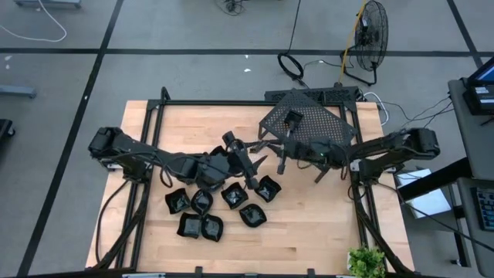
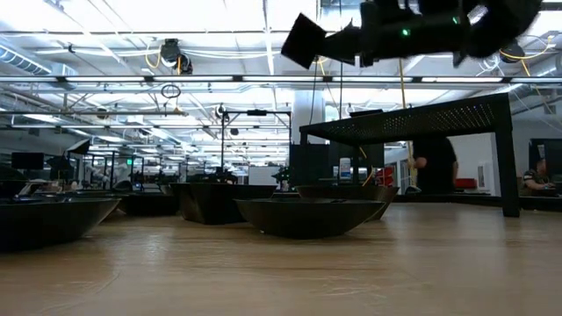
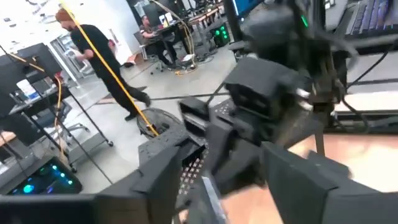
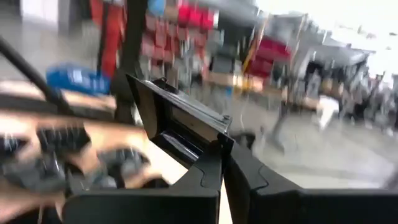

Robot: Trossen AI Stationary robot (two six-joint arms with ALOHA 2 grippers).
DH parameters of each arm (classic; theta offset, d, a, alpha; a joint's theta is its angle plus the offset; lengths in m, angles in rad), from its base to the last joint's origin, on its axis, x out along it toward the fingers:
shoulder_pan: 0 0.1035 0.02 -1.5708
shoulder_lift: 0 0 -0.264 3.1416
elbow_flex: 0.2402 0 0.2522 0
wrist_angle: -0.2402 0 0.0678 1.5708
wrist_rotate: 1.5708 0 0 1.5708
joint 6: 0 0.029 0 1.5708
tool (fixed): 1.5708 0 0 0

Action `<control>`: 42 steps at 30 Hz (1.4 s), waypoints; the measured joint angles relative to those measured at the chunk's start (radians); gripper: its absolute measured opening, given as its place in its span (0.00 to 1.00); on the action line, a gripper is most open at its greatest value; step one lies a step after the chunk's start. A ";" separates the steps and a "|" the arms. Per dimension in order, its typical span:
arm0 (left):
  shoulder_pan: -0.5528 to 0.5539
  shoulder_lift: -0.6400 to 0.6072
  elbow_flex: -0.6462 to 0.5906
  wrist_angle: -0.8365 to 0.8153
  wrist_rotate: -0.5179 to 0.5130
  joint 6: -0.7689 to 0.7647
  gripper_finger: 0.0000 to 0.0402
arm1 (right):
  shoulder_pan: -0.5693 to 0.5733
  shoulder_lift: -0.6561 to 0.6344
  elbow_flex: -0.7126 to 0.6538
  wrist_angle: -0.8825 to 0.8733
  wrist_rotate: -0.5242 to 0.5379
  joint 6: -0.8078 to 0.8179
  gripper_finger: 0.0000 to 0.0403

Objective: Pick & Place Mini shaped plates
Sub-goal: Stack the black square plate on the square black plate on the shelf

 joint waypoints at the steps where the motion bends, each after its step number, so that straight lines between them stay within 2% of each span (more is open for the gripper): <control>1: -0.006 0.000 0.000 -0.020 -0.011 -0.007 0.59 | -0.011 -0.028 0.043 -0.132 0.007 0.008 0.00; 7: -0.018 0.000 0.000 -0.231 -0.056 -0.109 0.67 | -0.140 -0.132 0.372 -0.984 0.087 0.214 0.00; 10: -0.016 0.000 0.000 -0.317 -0.060 -0.205 0.67 | -0.235 -0.156 0.497 -1.266 0.080 0.291 0.00; 12: -0.014 0.000 0.000 -0.366 -0.060 -0.254 0.67 | -0.301 -0.174 0.528 -1.384 0.080 0.332 0.00; 16: -0.006 0.000 0.000 -0.456 -0.059 -0.354 0.67 | -0.428 -0.210 0.509 -1.429 0.057 0.375 0.00; 19: 0.002 0.000 0.000 -0.508 -0.058 -0.413 0.68 | -0.512 -0.223 0.473 -1.417 -0.051 0.392 0.00; 21: 0.006 0.000 0.000 -0.531 -0.059 -0.436 0.68 | -0.546 -0.225 0.449 -1.393 -0.105 0.391 0.00; 24: 0.010 0.000 0.000 -0.550 -0.057 -0.453 0.68 | -0.573 -0.226 0.423 -1.360 -0.109 0.373 0.00; 27: 0.014 0.000 0.000 -0.550 -0.057 -0.466 0.68 | -0.581 -0.226 0.411 -1.371 -0.128 0.289 0.00; 32: 0.026 0.000 0.000 -0.550 -0.057 -0.467 0.68 | -0.591 -0.231 0.417 -1.363 -0.295 0.037 0.00; 37: 0.043 0.000 0.000 -0.549 -0.027 -0.470 0.68 | -0.623 -0.219 0.493 -1.354 -0.314 -0.035 0.00; 42: 0.065 0.000 0.000 -0.549 0.016 -0.471 0.68 | -0.644 -0.135 0.677 -1.427 -0.337 -0.067 0.00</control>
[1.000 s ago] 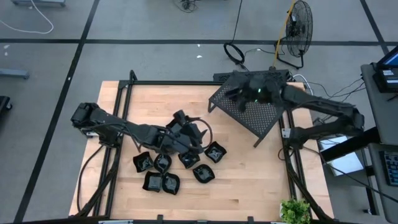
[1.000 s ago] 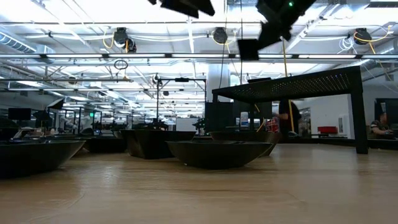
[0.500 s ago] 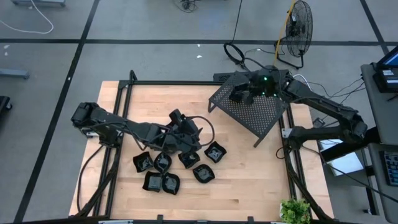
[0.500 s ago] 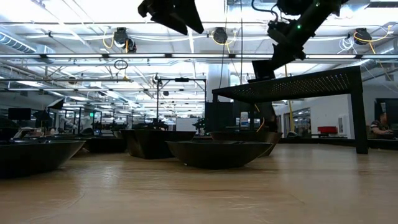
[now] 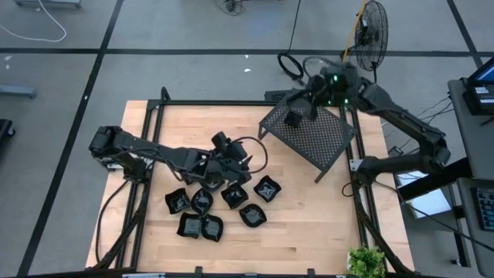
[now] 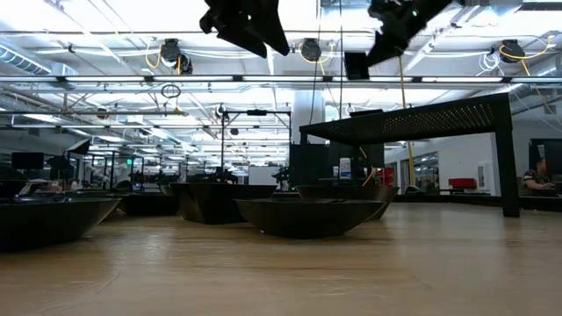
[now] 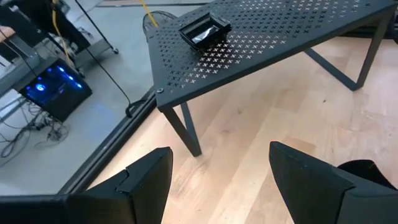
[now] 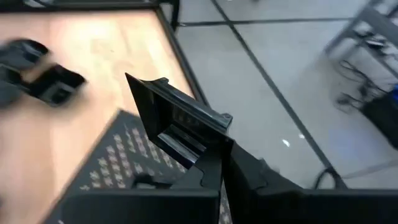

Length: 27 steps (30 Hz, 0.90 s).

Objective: Pick & Place Mini shaped plates
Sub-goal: Stack the black square plate on the square black plate on the shelf

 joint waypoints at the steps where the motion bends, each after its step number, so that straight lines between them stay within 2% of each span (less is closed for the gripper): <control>1: 0.005 0.000 0.000 0.000 0.009 -0.001 0.68 | -0.001 0.028 0.050 -0.037 -0.025 -0.008 0.00; 4: 0.018 0.000 0.000 0.000 0.036 -0.003 0.67 | -0.001 0.135 0.204 -0.209 -0.076 -0.034 0.00; 8: 0.030 0.000 0.000 -0.001 0.068 -0.023 0.67 | -0.013 0.289 0.376 -0.494 -0.081 -0.112 0.00; 12: 0.031 0.000 0.000 -0.001 0.078 -0.025 0.67 | -0.034 0.388 0.443 -0.697 -0.081 -0.178 0.00; 16: 0.030 0.000 0.000 -0.001 0.078 -0.025 0.67 | -0.050 0.425 0.443 -0.735 -0.081 -0.183 0.00; 27: 0.030 0.000 0.000 -0.002 0.078 -0.026 0.67 | -0.051 0.427 0.439 -0.713 -0.082 -0.198 0.00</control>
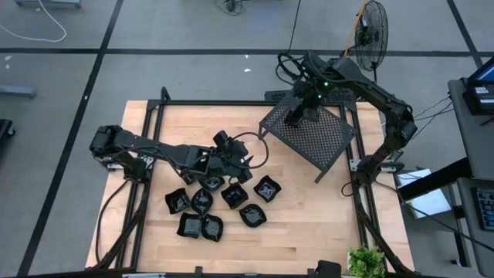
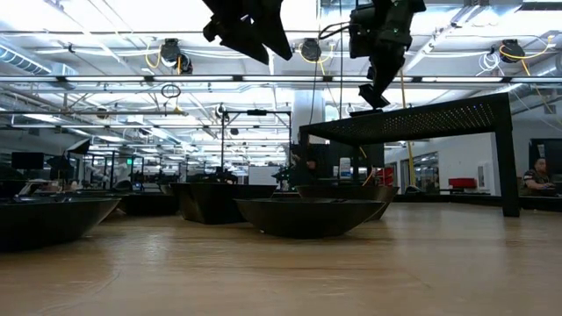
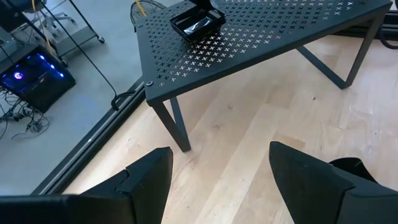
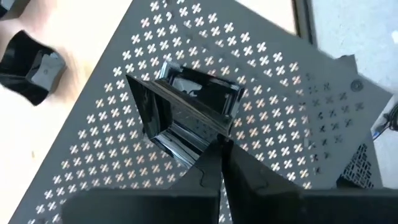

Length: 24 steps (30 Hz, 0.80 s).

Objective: Pick & Place Mini shaped plates
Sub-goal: Stack the black square plate on the square black plate on the shelf

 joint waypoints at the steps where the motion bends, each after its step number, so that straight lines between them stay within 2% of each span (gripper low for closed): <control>1: 0.000 0.000 0.000 0.000 0.000 0.000 0.67 | 0.002 0.000 -0.004 0.008 -0.001 0.000 0.00; 10: 0.000 0.000 0.000 0.000 0.031 0.000 0.67 | 0.007 0.000 -0.044 0.020 0.000 0.001 0.02; 24: 0.000 0.000 0.000 -0.002 0.031 0.001 0.67 | 0.007 -0.026 -0.050 0.065 0.006 -0.003 0.23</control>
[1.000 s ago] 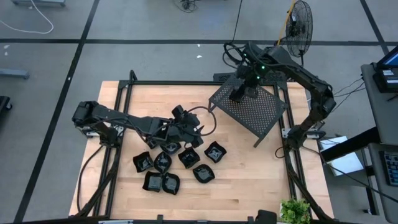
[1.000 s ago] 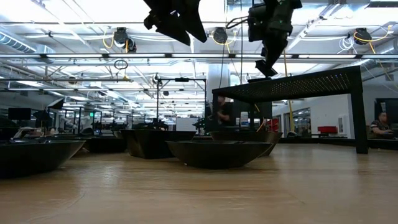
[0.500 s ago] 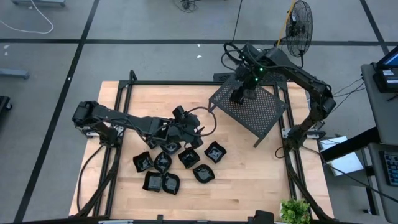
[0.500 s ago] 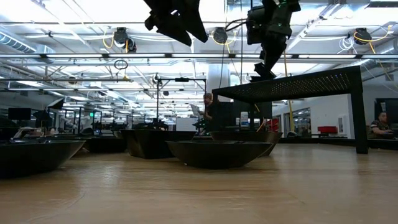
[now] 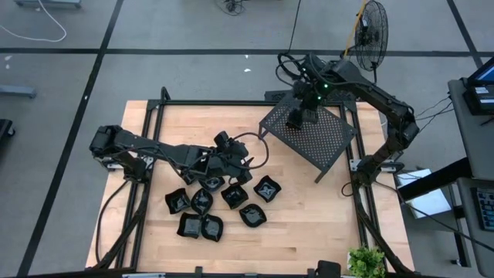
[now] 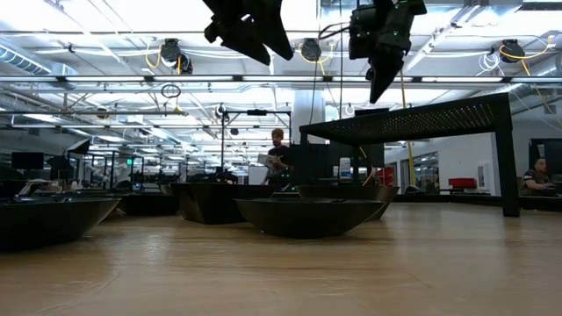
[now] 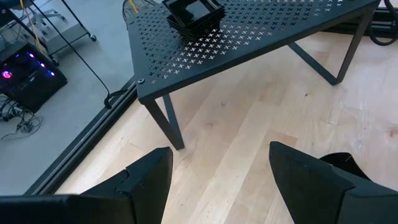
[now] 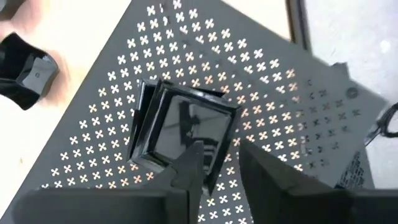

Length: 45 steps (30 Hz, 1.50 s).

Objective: Pick & Place Mini shaped plates
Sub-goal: Stack the black square plate on the square black plate on the shelf

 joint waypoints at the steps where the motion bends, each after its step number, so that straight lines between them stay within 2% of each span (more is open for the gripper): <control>1: 0.000 0.000 0.000 0.000 0.000 0.000 0.67 | 0.000 -0.008 0.000 0.009 0.000 0.000 0.24; 9: 0.000 0.000 0.000 -0.024 0.000 -0.023 0.67 | 0.000 -0.100 0.000 0.067 0.017 0.046 0.26; 16: 0.000 0.000 0.000 -0.089 0.002 -0.090 0.67 | 0.000 -0.126 -0.018 -0.054 0.134 0.200 0.24; 20: -0.005 0.000 0.000 -0.118 0.002 -0.125 0.67 | 0.007 -0.126 -0.108 -0.108 0.113 0.235 0.22; 24: -0.006 0.000 0.000 -0.118 0.002 -0.126 0.67 | 0.024 -0.125 -0.238 -0.050 0.104 0.197 0.21; 28: -0.005 0.000 0.000 -0.118 0.002 -0.125 0.67 | 0.035 -0.125 -0.330 0.076 0.142 0.165 0.20; 45: -0.005 0.000 0.000 -0.115 0.001 -0.124 0.67 | 0.059 -0.126 -0.346 0.183 0.178 0.239 0.19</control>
